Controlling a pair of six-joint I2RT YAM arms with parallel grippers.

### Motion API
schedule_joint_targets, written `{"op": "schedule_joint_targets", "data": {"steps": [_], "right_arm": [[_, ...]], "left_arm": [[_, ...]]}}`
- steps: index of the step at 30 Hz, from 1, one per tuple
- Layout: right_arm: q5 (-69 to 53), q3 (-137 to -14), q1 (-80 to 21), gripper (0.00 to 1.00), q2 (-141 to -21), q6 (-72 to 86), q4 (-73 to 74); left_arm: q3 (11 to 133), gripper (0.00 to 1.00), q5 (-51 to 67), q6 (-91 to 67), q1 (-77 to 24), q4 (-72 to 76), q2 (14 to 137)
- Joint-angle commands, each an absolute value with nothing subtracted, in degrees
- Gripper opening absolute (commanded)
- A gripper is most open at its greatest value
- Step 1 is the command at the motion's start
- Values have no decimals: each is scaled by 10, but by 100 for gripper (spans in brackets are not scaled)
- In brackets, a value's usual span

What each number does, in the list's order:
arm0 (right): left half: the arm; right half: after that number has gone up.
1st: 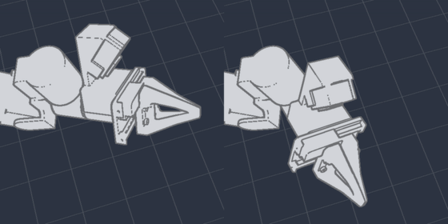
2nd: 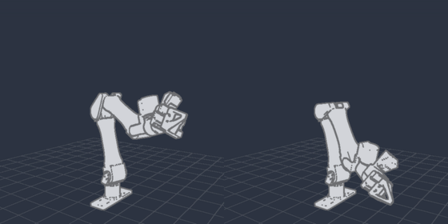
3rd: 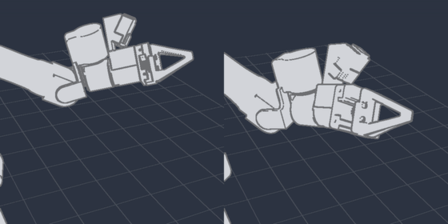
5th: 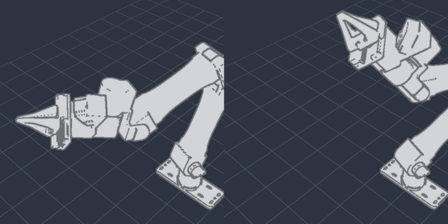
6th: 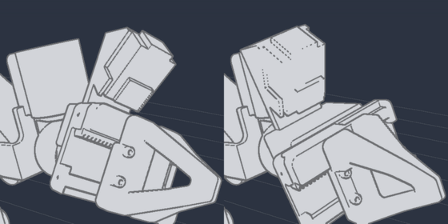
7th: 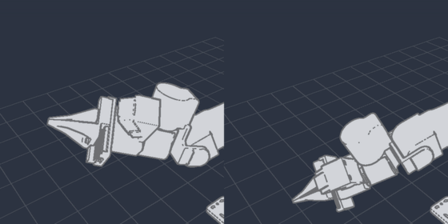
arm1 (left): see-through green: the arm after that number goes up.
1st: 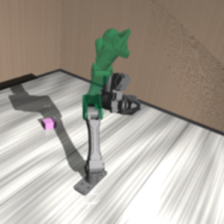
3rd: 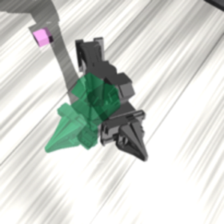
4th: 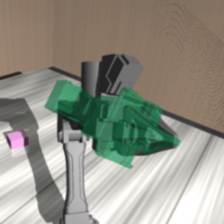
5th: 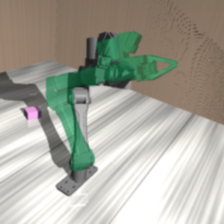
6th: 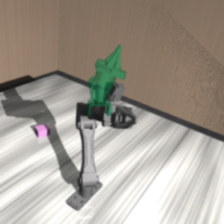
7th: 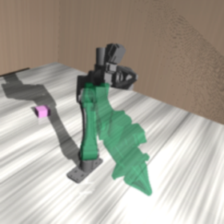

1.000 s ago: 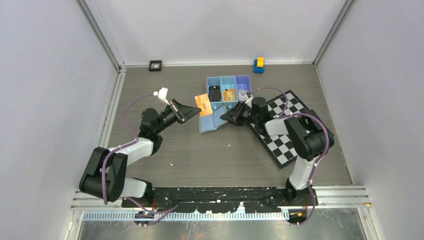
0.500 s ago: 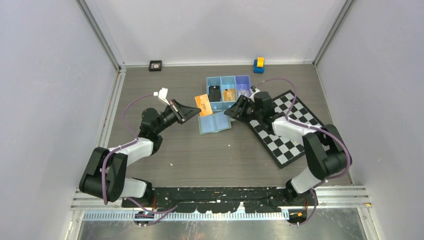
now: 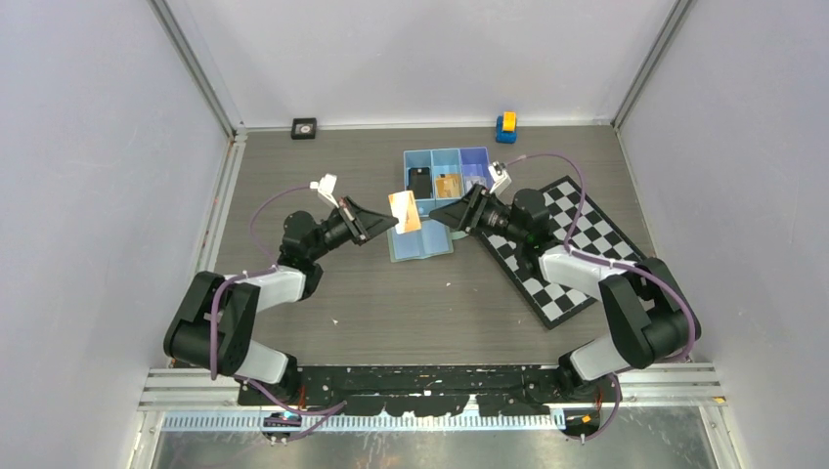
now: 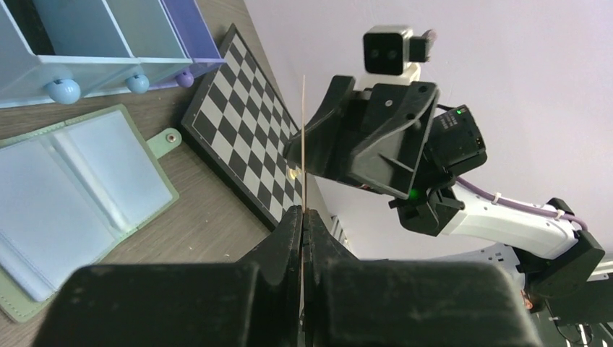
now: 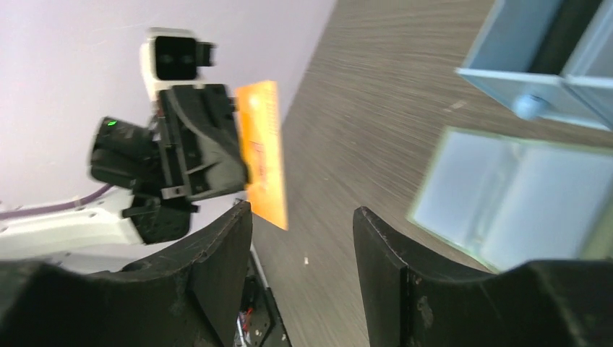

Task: Take the credit cards out of the card holder
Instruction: Place the card holder at the center of the board, then place the credit card in the storage box.

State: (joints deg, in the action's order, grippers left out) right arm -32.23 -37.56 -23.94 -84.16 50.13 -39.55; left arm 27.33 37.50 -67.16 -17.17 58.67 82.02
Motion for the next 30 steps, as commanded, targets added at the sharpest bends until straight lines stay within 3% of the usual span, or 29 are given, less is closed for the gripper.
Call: {"op": "schedule_joint_targets", "data": {"steps": [1,12,14,18,20,24,30], "right_arm": [[-389,-369,-245,57,-862,566,-576],[-417,-385,-260,42,-896,594,-614],[-419,-387,-262,34,-897,595,-614],[-420,-389,-262,5,-898,598,-613],[-410,-390,-261,1,-895,590,-588],[-372,-399,-248,1,-863,541,-481],[-257,-471,-223,1,-829,415,-226]], "left_arm": [[297,0,401,-683,-181,649,833],[317,0,418,-685,-205,663,852],[318,0,418,-685,-205,664,854],[320,0,416,-686,-206,662,857],[318,12,408,-682,-206,654,855],[315,32,389,-652,-204,594,833],[328,38,325,-566,-203,392,772]]}}
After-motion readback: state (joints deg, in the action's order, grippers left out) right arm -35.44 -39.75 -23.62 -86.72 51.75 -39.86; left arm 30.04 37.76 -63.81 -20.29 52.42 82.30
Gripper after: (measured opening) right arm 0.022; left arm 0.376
